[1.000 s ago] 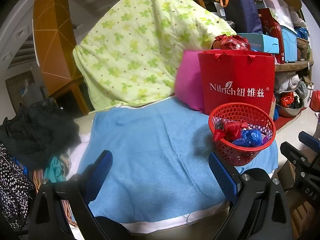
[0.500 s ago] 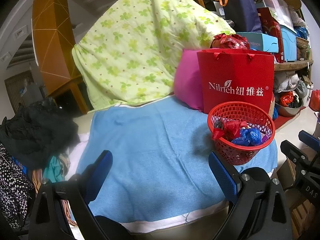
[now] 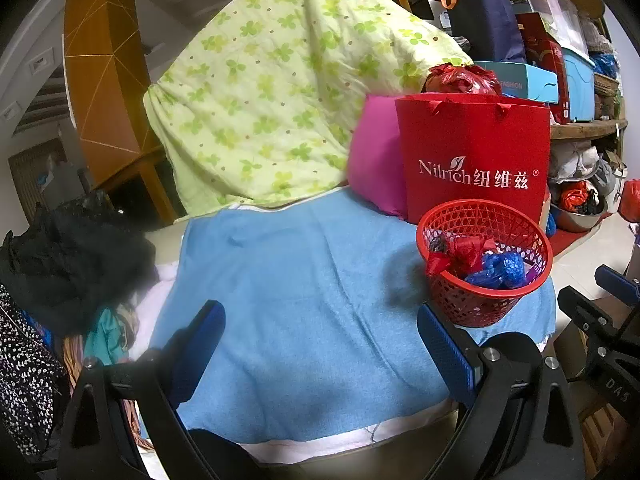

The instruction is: Collect trash

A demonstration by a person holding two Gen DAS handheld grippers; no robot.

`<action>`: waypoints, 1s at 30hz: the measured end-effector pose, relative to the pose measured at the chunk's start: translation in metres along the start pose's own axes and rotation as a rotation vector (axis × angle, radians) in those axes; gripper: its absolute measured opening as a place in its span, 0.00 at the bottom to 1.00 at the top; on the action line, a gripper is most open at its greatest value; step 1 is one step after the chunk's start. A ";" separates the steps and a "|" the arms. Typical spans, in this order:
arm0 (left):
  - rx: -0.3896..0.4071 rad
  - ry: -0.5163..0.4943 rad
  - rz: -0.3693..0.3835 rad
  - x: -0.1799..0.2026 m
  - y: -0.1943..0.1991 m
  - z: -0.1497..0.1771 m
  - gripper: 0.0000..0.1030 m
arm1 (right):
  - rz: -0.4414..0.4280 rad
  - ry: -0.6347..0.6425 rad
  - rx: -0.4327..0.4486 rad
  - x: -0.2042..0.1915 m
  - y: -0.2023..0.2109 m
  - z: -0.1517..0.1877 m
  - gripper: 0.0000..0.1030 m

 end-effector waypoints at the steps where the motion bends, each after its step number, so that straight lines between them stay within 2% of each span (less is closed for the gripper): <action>1: 0.000 0.000 0.001 0.000 0.000 0.000 0.94 | 0.000 -0.001 0.001 0.000 0.000 0.000 0.67; 15: -0.001 0.009 0.018 -0.001 -0.003 0.002 0.94 | 0.016 0.024 -0.006 -0.002 0.000 -0.002 0.67; 30: 0.031 0.042 0.077 -0.012 0.005 0.002 0.94 | 0.064 0.086 0.010 -0.020 0.020 -0.018 0.67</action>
Point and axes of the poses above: each gripper's, at about its wrist camera, not at the fingertips, and y roughly against the way its jaws point, x to its right, z to its underside, the point moved 5 cm from there along -y, roughly the way its jaws point, and after that the axes turned 1 degree about -z, right-handed, at the moved point
